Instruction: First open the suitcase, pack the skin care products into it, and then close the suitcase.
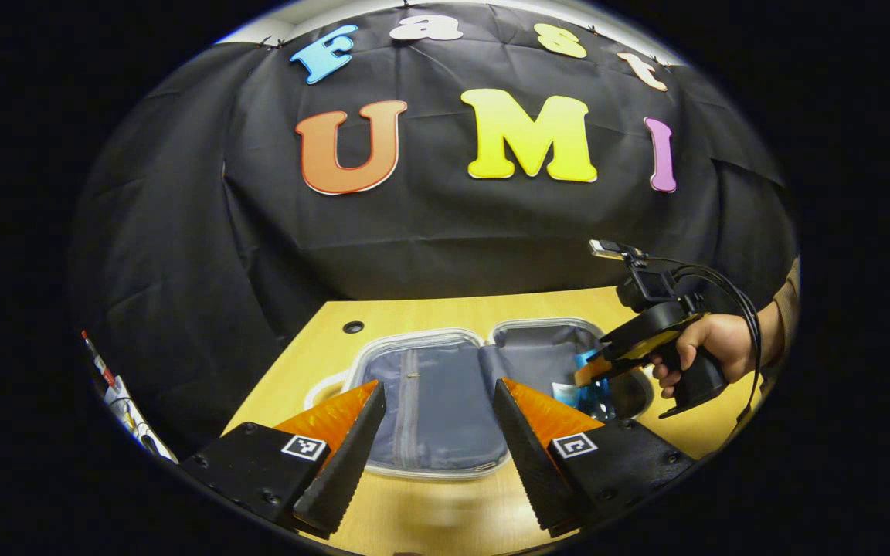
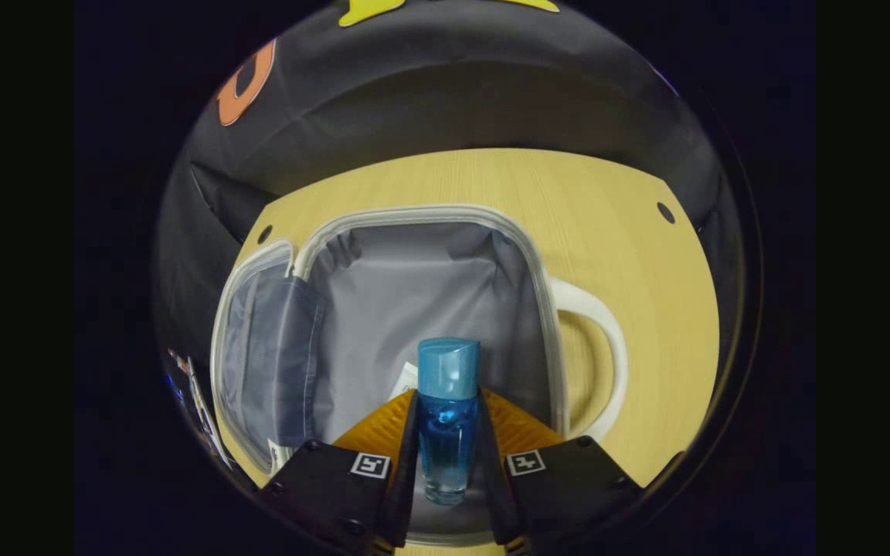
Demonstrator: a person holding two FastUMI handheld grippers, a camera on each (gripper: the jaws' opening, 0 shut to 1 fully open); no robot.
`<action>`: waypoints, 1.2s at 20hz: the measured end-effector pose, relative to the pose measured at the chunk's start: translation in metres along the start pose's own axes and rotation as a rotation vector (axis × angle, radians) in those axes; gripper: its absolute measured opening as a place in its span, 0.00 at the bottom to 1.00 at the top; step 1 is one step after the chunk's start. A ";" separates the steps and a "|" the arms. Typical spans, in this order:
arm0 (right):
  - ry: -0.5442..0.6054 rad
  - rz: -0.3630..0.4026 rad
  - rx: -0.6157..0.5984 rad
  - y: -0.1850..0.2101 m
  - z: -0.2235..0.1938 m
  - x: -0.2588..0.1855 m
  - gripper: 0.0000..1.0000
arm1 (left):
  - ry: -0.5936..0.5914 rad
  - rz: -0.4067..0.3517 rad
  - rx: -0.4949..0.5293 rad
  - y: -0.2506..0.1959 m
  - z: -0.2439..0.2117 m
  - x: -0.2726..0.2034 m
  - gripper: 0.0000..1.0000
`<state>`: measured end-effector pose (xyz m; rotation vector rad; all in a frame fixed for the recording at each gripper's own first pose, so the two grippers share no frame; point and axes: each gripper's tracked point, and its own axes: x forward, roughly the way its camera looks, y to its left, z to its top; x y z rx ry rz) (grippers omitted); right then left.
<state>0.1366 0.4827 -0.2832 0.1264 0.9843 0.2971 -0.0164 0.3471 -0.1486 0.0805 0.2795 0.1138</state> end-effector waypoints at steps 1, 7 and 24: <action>0.011 0.010 -0.006 0.002 -0.003 0.003 0.38 | -0.014 0.007 0.006 0.008 0.002 0.000 0.90; -0.035 0.096 -0.018 0.016 0.004 -0.010 0.44 | 0.044 0.026 -0.100 0.056 -0.028 0.010 0.94; -0.531 0.055 -0.354 -0.070 0.005 -0.265 0.79 | 0.176 -0.088 -1.151 0.138 -0.129 0.096 0.97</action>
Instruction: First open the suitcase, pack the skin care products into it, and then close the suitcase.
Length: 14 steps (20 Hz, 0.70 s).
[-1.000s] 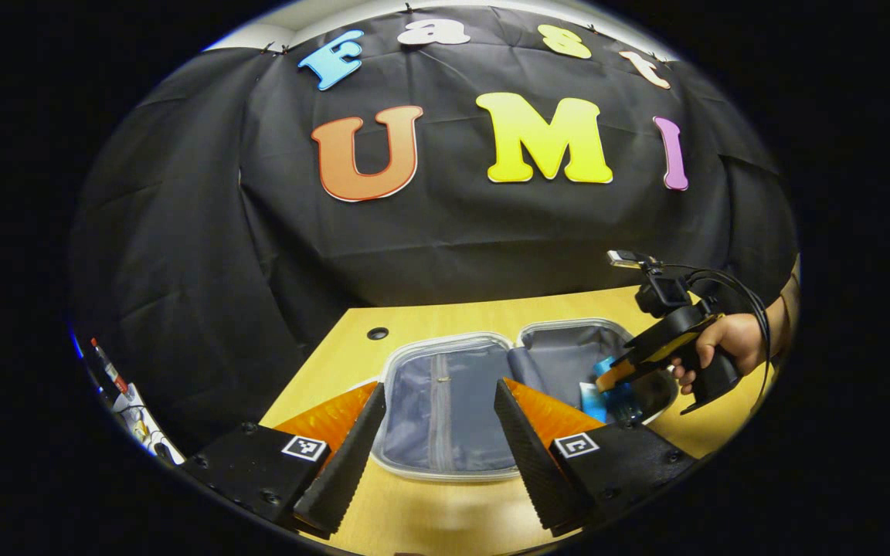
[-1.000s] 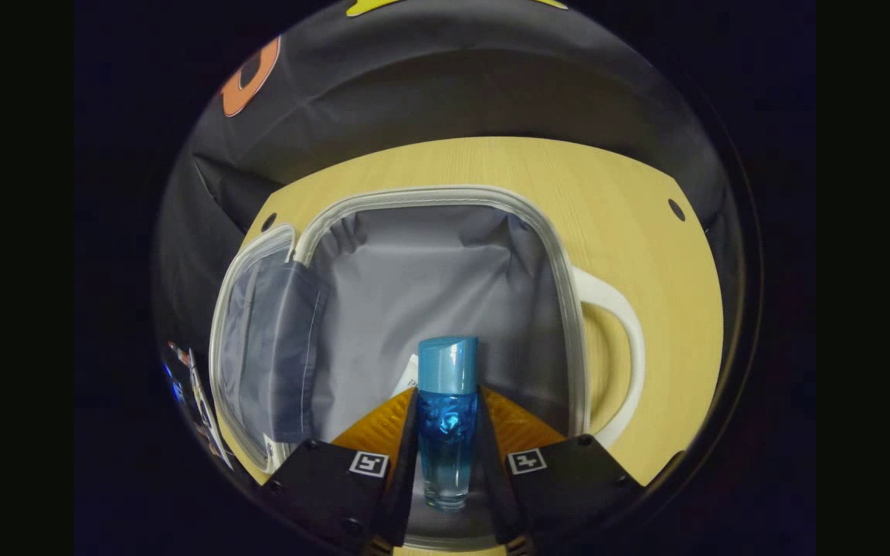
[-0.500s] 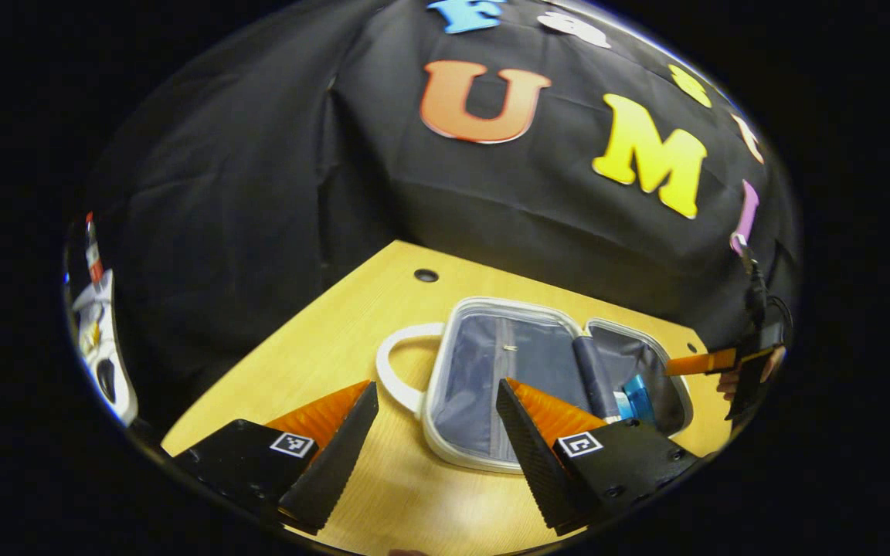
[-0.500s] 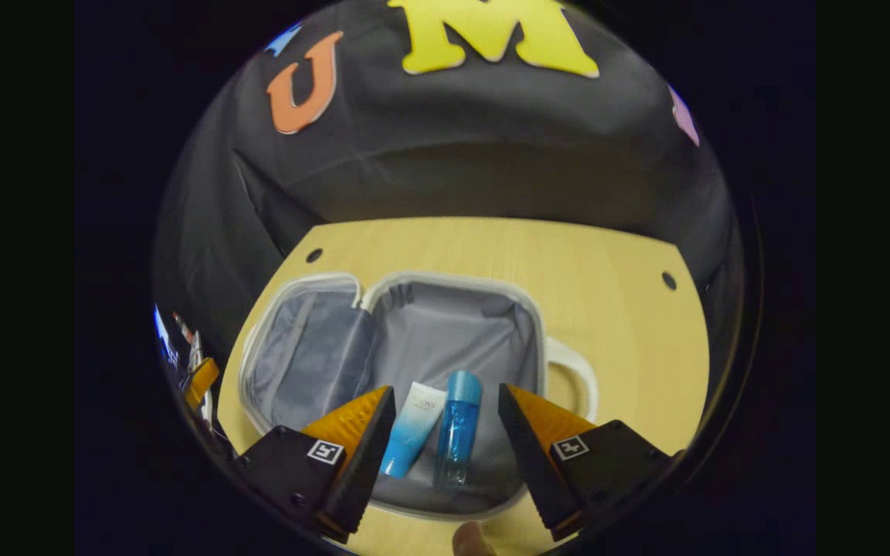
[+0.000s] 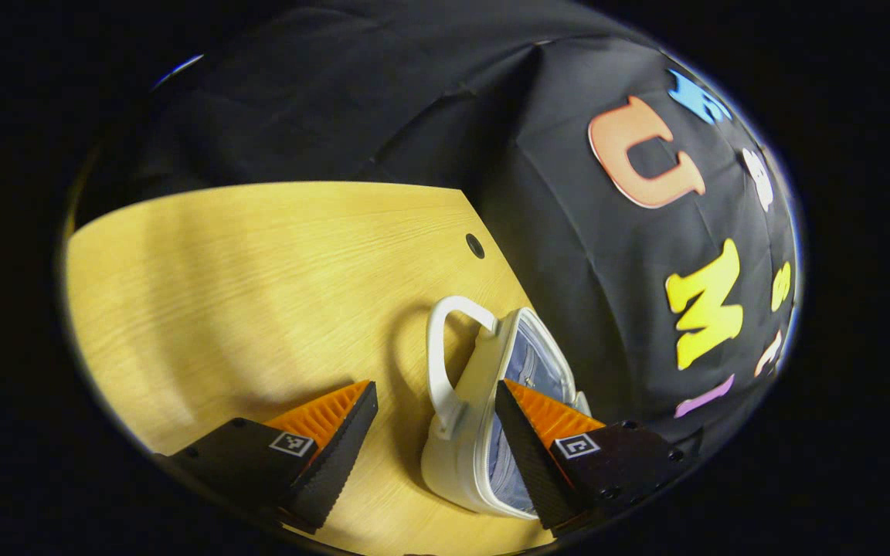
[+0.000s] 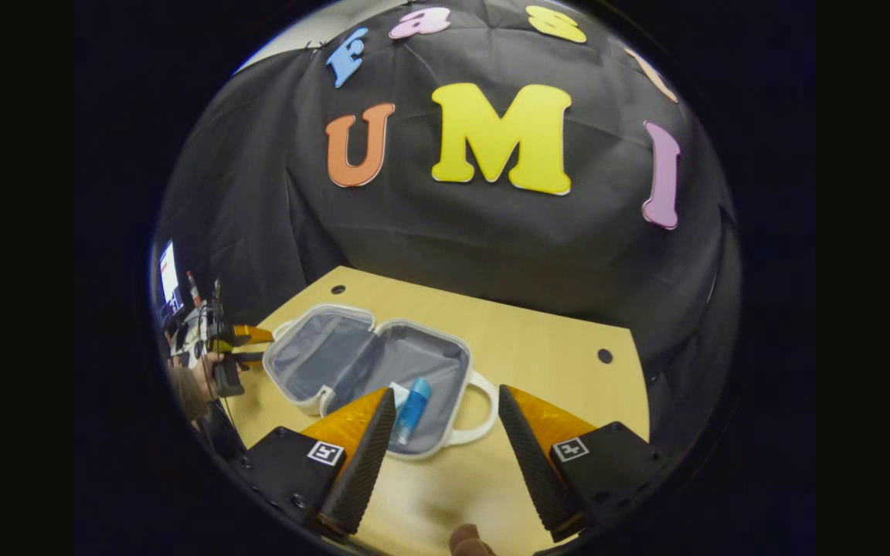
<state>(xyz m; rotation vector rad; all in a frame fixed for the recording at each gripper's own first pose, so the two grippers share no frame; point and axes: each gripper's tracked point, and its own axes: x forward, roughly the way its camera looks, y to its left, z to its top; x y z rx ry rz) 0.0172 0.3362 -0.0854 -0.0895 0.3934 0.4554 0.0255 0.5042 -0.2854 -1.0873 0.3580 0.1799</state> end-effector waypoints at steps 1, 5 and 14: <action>0.007 -0.014 -0.004 -0.007 -0.009 -0.008 0.79 | 0.000 -0.018 -0.023 -0.003 -0.002 0.003 0.96; 0.056 -0.061 0.065 -0.026 -0.041 -0.025 0.79 | -0.021 -0.084 -0.136 -0.011 0.005 0.009 0.94; 0.050 -0.109 0.135 -0.042 -0.044 -0.037 0.77 | -0.024 -0.089 -0.290 0.006 -0.002 0.030 0.48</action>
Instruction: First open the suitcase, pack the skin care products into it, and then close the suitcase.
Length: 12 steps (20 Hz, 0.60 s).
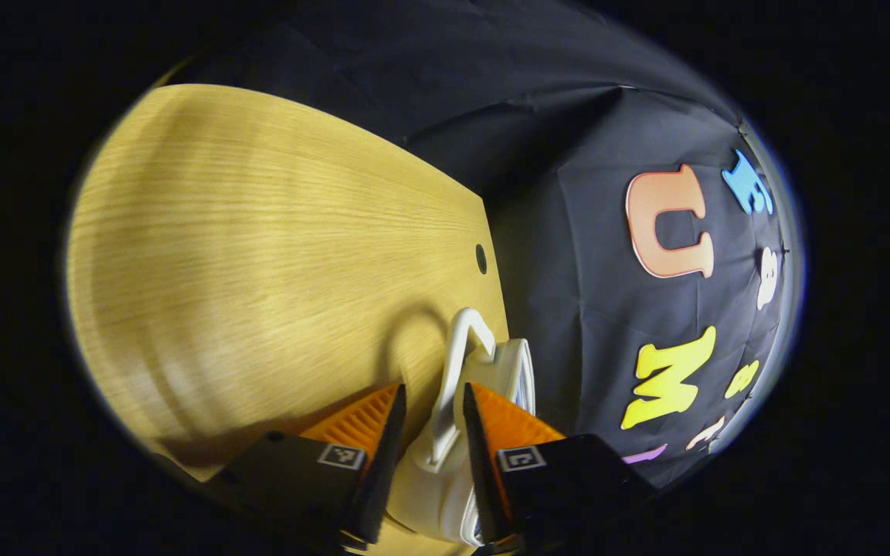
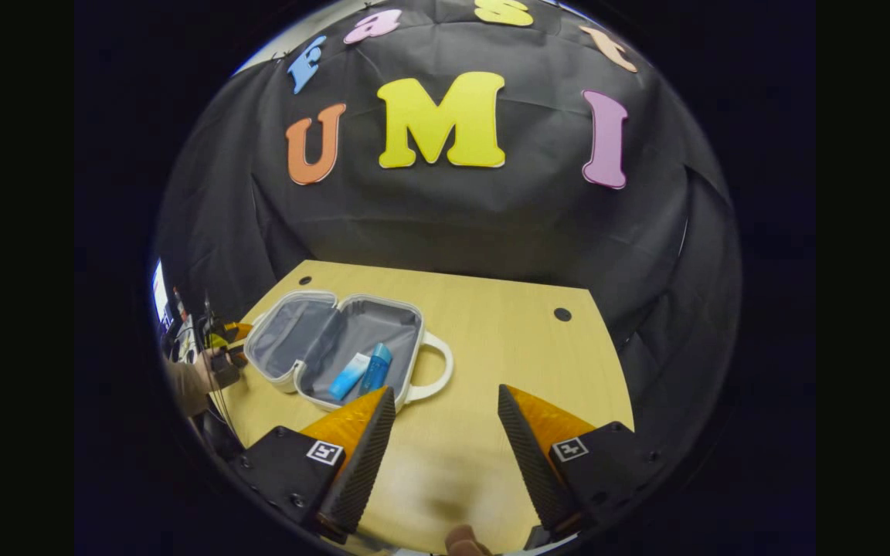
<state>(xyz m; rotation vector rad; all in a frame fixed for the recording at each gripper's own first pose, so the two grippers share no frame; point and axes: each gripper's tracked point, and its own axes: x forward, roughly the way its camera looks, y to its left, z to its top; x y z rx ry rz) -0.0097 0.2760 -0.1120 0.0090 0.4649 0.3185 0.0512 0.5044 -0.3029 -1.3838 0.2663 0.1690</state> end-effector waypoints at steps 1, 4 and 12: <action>0.000 -0.004 0.004 -0.002 -0.001 0.001 0.77 | -0.005 -0.021 -0.020 -0.005 -0.001 0.000 0.34; -0.008 -0.027 0.020 -0.010 0.000 -0.002 0.79 | -0.014 -0.025 -0.027 -0.005 0.000 -0.001 0.12; -0.183 -0.135 -0.008 -0.047 0.034 -0.044 0.79 | -0.070 0.001 0.251 -0.066 0.005 -0.017 0.03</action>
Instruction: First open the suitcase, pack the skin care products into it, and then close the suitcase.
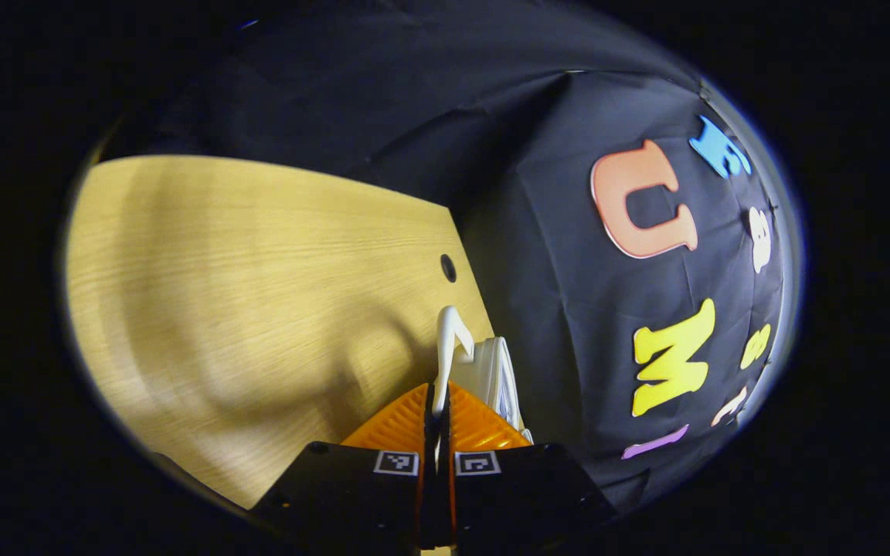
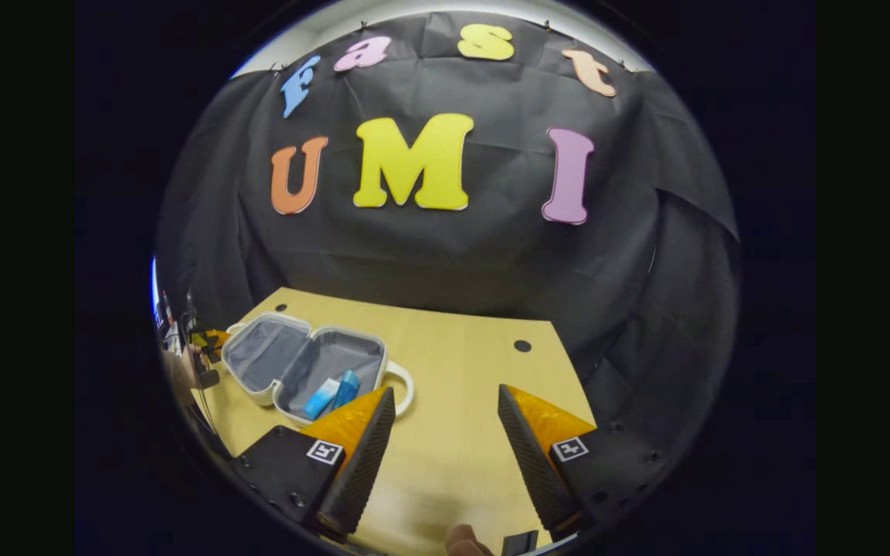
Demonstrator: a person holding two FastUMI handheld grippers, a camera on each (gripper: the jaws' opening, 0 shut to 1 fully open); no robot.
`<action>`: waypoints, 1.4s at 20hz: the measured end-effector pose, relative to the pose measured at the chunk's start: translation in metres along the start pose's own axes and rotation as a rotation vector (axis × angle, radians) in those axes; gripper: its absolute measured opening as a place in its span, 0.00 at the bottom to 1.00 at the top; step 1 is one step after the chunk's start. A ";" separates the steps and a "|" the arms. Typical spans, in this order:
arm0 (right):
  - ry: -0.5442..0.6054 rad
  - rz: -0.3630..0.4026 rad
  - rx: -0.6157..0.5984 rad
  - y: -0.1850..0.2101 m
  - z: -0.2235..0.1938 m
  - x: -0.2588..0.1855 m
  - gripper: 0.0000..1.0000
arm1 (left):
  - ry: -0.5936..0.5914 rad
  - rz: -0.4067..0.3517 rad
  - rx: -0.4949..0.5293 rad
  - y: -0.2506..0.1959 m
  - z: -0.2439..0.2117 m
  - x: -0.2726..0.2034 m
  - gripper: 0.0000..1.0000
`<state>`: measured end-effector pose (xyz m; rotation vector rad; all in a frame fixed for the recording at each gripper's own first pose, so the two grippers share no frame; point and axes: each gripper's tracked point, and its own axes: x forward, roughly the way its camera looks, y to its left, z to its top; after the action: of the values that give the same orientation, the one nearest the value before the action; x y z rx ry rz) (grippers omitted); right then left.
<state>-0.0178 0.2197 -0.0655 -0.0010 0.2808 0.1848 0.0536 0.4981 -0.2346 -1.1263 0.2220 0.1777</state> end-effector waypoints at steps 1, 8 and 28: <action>-0.021 -0.004 -0.005 -0.007 0.003 -0.002 0.79 | -0.009 -0.002 0.060 -0.013 0.003 -0.003 0.04; -0.096 0.002 -0.017 -0.046 0.013 -0.017 0.79 | -0.064 0.055 0.374 -0.084 0.006 -0.022 0.03; -0.098 0.070 -0.027 -0.101 0.004 -0.033 0.79 | 0.030 -0.125 1.316 -0.278 -0.161 -0.039 0.03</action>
<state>-0.0294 0.1151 -0.0553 -0.0085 0.1806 0.2571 0.0718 0.2340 -0.0486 0.1678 0.2305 -0.1074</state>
